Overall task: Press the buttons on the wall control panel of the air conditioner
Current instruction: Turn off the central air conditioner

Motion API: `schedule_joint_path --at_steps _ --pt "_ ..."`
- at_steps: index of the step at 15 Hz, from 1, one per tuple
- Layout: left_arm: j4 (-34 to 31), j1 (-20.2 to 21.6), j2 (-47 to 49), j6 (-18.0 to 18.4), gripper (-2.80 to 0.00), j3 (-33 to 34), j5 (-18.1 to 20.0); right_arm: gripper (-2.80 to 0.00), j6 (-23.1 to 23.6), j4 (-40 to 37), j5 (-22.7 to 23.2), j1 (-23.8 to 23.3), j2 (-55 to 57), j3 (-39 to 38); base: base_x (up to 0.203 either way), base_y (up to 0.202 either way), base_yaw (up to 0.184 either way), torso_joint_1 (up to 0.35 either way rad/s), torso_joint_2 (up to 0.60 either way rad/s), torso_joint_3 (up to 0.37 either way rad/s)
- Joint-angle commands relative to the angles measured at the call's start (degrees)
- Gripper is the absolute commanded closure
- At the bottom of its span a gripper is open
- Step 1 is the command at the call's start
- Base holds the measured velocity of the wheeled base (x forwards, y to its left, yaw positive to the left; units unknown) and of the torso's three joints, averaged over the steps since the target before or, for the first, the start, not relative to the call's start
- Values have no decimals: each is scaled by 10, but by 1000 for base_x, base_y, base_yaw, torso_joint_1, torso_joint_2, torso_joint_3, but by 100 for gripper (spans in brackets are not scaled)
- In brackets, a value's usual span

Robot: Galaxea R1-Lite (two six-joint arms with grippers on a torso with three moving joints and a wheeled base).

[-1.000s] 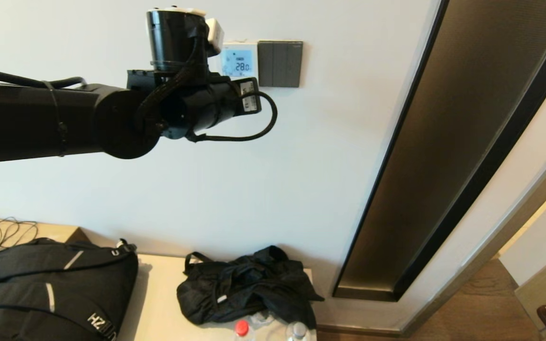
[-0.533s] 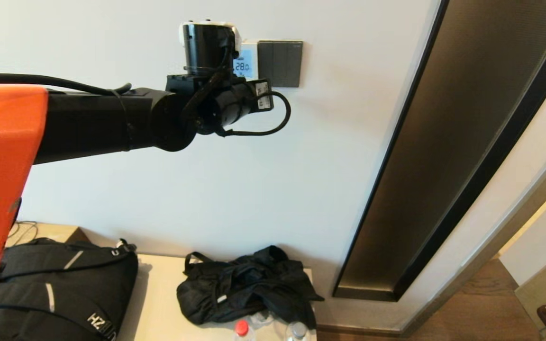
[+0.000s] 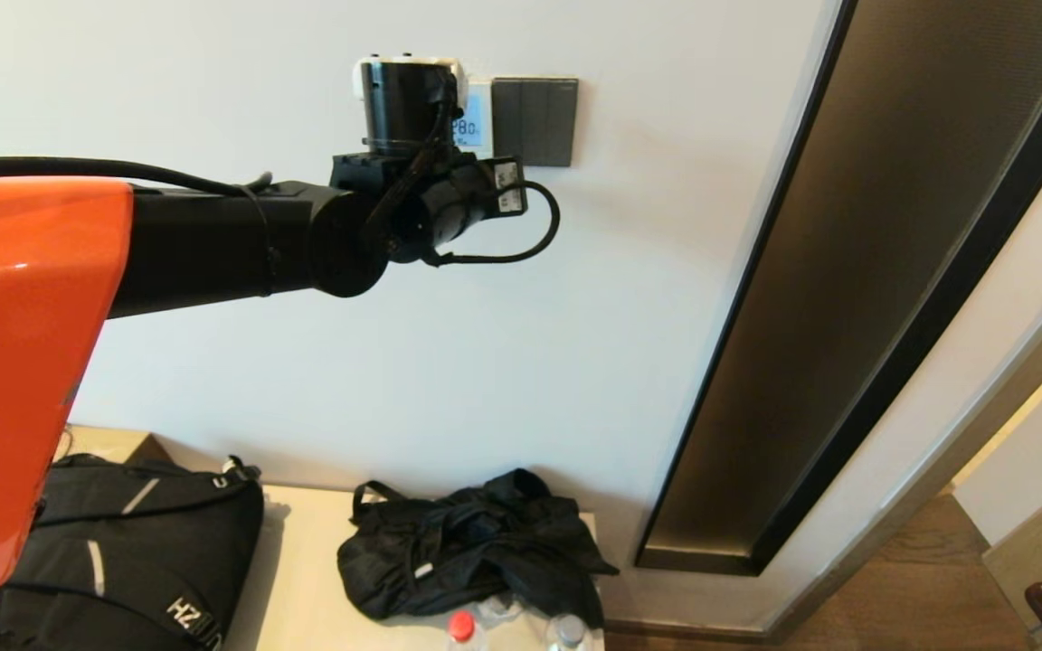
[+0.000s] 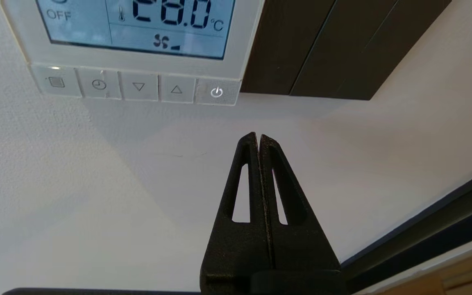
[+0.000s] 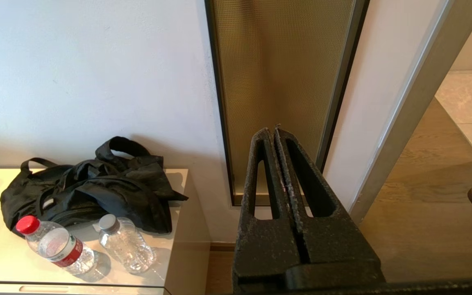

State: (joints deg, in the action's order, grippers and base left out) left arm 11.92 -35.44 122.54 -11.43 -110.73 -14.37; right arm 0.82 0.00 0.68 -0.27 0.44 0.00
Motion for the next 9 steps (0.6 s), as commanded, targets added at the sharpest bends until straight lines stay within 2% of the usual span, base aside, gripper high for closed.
schedule_joint_path --at_steps 1,5,9 --pt "17 0 2 0 0 0 -1 0 0 0 0 0 1 0 0 0 0 0 0 0" --pt "27 5 7 0 0 0 0 0 1 0 0 0 1 0 0 0 0 0 0 0" --pt "72 16 18 -1 0 0 0 0 0 0 0 0 1 0 0 0 0 0 0 0"
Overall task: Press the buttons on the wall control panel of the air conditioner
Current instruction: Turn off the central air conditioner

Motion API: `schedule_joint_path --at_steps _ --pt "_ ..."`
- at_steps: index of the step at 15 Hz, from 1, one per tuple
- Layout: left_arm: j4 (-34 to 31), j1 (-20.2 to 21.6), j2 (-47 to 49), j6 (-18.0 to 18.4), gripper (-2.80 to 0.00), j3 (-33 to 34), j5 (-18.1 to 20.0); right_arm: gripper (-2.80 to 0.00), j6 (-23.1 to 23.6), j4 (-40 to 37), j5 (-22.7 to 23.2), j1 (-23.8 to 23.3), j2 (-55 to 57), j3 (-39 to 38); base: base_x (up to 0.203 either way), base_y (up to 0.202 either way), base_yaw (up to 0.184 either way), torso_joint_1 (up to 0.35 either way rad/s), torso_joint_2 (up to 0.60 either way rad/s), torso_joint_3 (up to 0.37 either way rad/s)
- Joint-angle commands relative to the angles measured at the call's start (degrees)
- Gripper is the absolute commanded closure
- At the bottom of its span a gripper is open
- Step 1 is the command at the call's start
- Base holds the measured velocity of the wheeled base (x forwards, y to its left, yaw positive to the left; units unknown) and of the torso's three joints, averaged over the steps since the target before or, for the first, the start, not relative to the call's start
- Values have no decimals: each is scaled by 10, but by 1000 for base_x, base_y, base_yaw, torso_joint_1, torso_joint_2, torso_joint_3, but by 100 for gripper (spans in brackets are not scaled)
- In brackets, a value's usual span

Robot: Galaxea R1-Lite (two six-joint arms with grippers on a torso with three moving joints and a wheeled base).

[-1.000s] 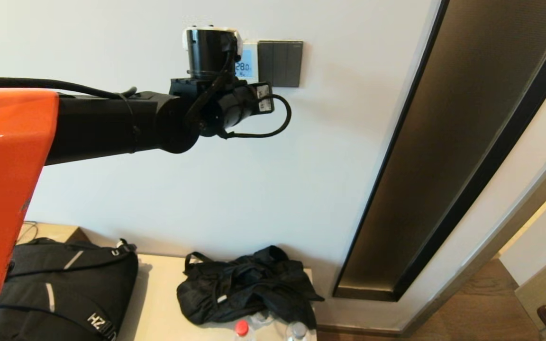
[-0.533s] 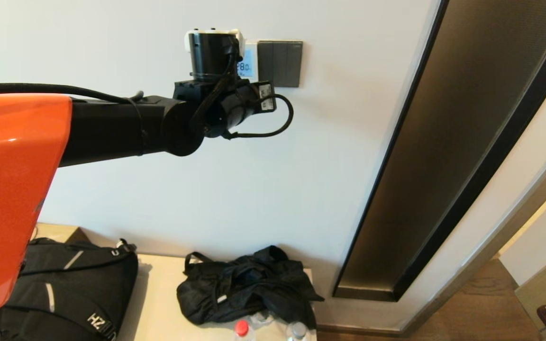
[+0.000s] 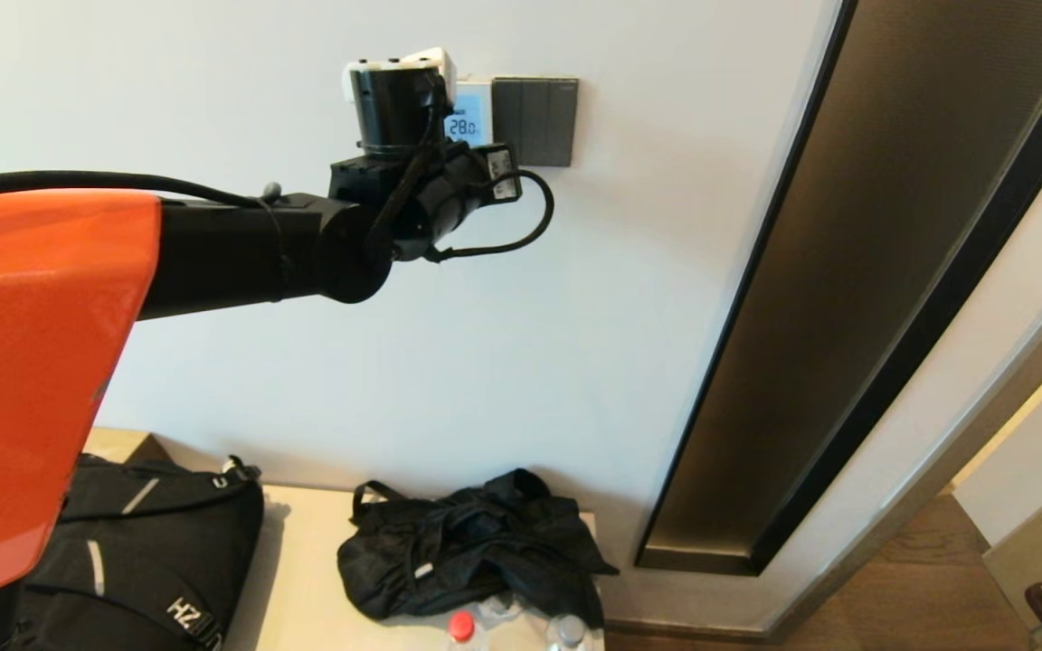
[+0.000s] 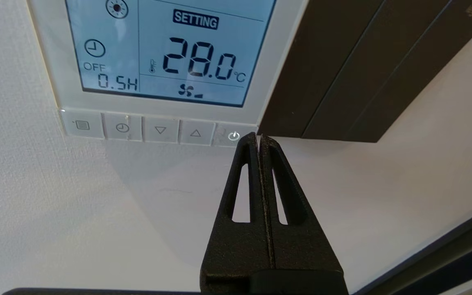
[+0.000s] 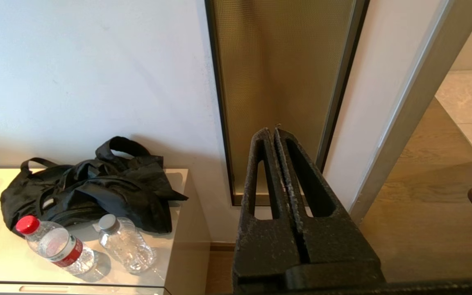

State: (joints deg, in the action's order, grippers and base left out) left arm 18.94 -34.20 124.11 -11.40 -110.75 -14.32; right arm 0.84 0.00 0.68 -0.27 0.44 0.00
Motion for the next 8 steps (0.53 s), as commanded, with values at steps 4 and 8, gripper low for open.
schedule_joint_path --at_steps 4,8 --pt "2 5 3 0 0 0 -2 0 0 1 0 0 1 0 0 0 0 0 0 0" --pt "4 5 5 0 0 0 -1 0 -1 0 0 0 1 0 0 0 0 0 0 0"
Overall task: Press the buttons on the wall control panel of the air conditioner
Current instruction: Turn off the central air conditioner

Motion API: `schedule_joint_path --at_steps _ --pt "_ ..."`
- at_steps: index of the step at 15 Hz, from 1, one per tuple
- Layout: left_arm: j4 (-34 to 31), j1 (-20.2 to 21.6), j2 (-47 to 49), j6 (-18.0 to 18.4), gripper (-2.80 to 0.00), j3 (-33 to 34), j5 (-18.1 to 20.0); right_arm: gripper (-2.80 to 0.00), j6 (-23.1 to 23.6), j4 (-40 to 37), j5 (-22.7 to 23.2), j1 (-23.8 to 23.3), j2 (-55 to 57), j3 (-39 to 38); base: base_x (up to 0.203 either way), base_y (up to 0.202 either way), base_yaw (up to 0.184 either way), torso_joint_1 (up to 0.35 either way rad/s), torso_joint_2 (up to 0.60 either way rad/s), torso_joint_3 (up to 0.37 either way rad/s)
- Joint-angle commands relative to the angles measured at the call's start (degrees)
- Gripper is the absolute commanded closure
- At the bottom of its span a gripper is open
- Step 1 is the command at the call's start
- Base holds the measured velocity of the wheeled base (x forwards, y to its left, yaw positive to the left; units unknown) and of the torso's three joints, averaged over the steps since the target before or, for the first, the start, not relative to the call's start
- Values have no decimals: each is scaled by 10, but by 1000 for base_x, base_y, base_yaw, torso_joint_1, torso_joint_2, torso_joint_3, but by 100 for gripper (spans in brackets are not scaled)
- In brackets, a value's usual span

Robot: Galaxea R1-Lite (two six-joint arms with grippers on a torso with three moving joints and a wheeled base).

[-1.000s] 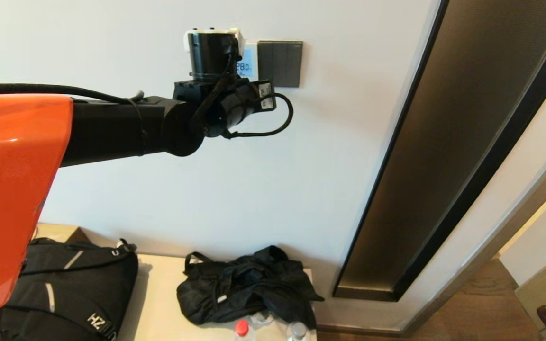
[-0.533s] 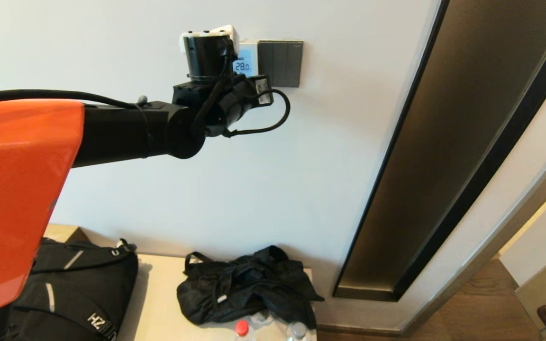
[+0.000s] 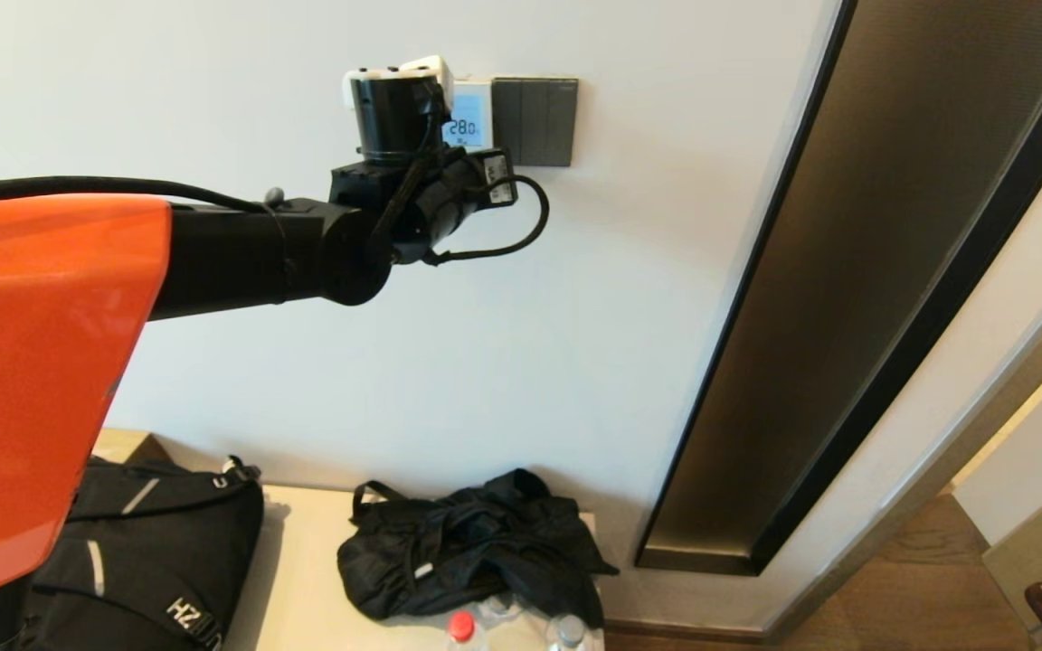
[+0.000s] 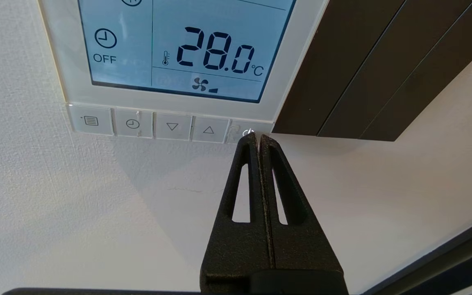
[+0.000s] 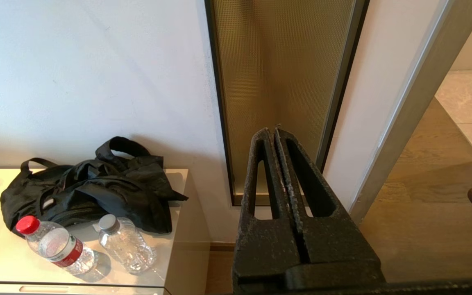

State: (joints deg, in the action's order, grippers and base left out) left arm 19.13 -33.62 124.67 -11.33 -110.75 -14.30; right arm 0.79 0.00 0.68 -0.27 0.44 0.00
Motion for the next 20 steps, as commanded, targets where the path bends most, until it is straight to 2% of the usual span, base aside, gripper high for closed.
schedule_joint_path --at_steps 1,7,11,20 --pt "5 0 0 -1 0 0 -1 0 0 0 0 0 1 0 0 0 0 0 0 0" --pt "6 2 5 1 0 -3 -2 0 0 0 0 0 1 0 0 0 0 0 0 0" --pt "35 4 15 18 0 -3 -8 0 0 0 0 0 1 0 0 0 0 0 0 0" --pt "36 3 -17 13 0 17 -11 0 0 0 0 0 1 0 0 0 0 0 0 0"
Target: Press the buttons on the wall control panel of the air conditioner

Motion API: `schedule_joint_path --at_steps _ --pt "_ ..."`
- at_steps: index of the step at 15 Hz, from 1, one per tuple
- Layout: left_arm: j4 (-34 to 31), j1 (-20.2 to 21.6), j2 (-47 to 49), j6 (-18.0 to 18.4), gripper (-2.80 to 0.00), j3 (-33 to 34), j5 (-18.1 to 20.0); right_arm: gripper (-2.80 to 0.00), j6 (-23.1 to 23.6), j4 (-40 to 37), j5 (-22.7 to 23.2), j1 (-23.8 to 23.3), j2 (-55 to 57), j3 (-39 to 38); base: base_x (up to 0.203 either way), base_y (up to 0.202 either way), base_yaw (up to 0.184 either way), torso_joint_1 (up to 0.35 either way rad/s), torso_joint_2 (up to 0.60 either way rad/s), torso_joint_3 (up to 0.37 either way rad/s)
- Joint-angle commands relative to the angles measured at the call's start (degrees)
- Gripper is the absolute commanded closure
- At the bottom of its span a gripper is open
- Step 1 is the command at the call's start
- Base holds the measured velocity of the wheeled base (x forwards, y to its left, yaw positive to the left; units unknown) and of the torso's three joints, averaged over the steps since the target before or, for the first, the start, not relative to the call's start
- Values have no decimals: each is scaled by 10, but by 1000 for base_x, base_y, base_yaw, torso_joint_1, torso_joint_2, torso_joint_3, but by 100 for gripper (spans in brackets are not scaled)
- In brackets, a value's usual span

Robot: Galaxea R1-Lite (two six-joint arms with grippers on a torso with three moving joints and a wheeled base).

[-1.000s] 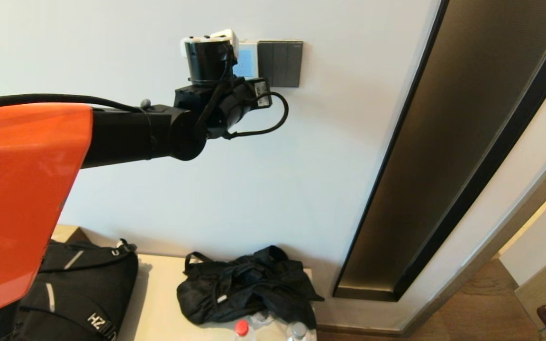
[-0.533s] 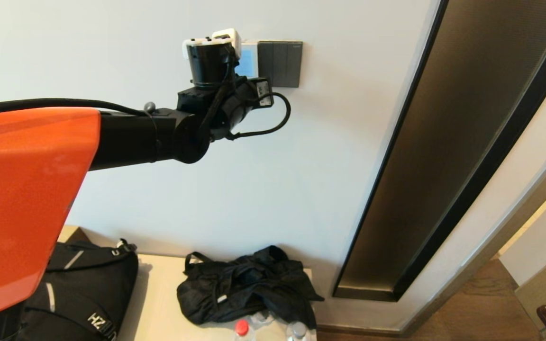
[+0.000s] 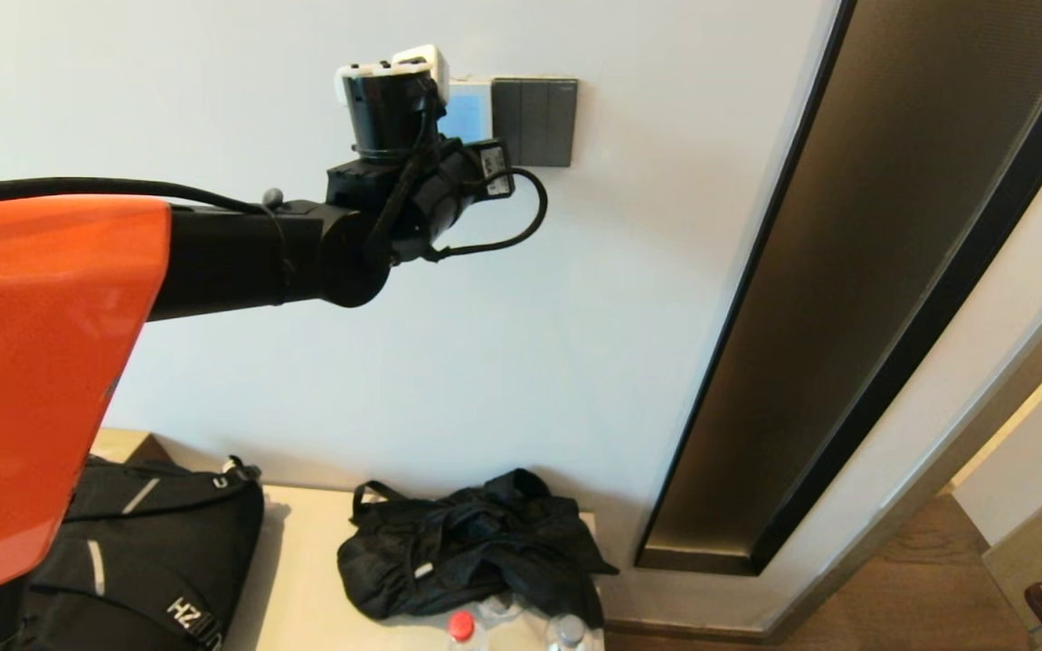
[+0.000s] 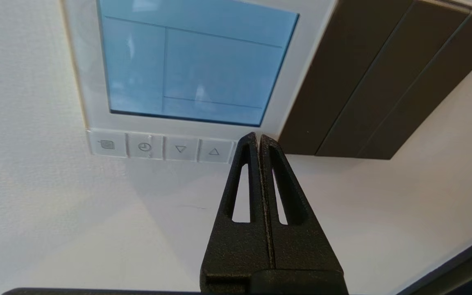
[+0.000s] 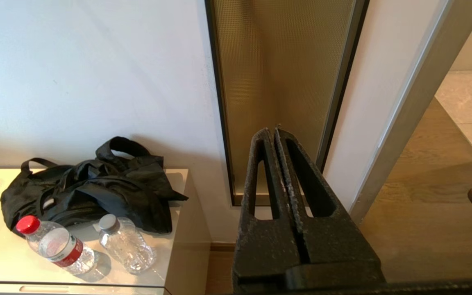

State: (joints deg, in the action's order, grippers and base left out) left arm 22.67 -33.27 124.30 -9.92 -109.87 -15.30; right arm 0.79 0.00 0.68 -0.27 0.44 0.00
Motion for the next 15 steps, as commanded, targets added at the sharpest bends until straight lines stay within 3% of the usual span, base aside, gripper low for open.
schedule_joint_path --at_steps 1,6,11,15 --pt "2 0 -20 -1 0 23 -1 0 0 0 0 0 1 0 0 0 0 0 0 0" --pt "80 0 -106 4 0 166 -1 0 1 0 0 0 1 0 0 0 0 0 0 0" --pt "165 26 -293 31 0 421 0 0 0 0 0 0 1 0 0 0 0 0 0 0" --pt "196 83 -498 62 0 614 1 0 0 0 0 0 1 0 0 0 0 0 0 0"
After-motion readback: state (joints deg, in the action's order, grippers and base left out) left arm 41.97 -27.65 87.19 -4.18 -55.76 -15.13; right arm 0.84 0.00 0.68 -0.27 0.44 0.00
